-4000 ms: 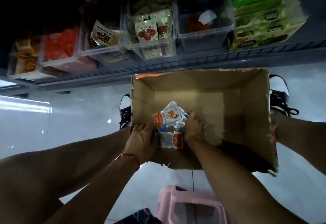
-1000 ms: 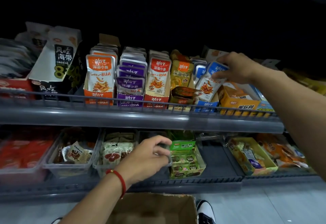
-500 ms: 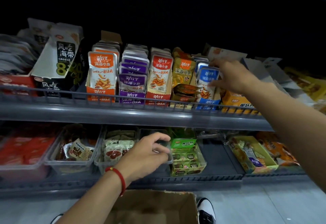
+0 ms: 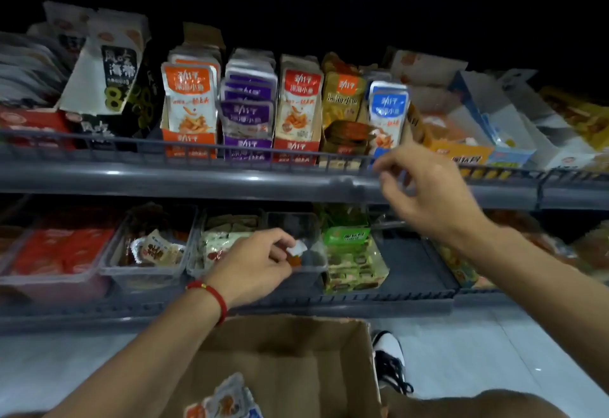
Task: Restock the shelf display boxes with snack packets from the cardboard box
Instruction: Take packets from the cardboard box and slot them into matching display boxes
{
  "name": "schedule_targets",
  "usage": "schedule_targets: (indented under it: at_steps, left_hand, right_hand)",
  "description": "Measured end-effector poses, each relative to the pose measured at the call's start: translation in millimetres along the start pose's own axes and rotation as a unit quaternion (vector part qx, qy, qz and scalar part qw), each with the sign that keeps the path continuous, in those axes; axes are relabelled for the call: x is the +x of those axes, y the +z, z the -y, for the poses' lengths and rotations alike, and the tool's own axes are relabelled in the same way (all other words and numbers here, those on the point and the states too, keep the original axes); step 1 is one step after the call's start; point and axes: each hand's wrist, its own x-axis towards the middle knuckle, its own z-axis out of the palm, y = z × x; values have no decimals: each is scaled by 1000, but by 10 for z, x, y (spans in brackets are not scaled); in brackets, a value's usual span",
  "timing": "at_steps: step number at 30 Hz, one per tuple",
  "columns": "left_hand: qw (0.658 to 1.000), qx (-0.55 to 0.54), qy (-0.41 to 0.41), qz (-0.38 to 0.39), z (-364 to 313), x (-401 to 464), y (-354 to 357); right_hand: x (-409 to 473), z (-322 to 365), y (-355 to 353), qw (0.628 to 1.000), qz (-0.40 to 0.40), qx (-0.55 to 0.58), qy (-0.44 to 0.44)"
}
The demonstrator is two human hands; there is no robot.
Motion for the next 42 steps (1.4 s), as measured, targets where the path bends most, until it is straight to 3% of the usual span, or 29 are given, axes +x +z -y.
schedule_targets:
  at_steps: [2, 5, 10, 13, 17, 20, 24, 28, 33, 38, 42]
  left_hand:
    - [999, 36, -17, -9, 172, -20, 48]
    - [995, 94, -37, 8, 452, -85, 169]
    - [981, 150, -119, 36, 1177, -369, 548]
    - [956, 225, -159, 99, 1686, -636, 844]
    - [948, 219, -191, 132, 2056, -941, 1118]
    - [946, 223, -208, 111, 2251, -1125, 1293]
    - [936, 286, -184, 88, 2403, -1345, 1495]
    - [942, 269, -167, 114, 2515, -1446, 1514]
    - [957, 211, -196, 20, 2455, -1428, 1442]
    - [960, 187, -209, 16, 2440, -1397, 1440]
    - [963, 130, -235, -10, 2382, -1361, 1439]
  right_hand:
    - [-315, 246, 291, 995, 59, 77, 2]
    - [-676, 517, 895, 968, 231, 98, -13]
    - [-1162, 869, 1973, 854, 517, 48, -34]
    - [-1531, 1075, 2525, 797, 599, 74, 6]
    - [-2076, 1307, 3199, 779, 605, 125, 104]
    - [-2436, 1460, 3604, 779, 592, 142, 149]
    - [-2663, 1587, 3993, 801, 573, 137, 107]
    - [-2717, 1709, 4369, 817, 551, 162, 61]
    - [-2785, 1835, 4521, 848, 527, 39, -37]
    - [-2898, 1780, 4439, 896, 439, 5, -66]
    - [-2828, 1664, 4146, 908, 414, 66, -9]
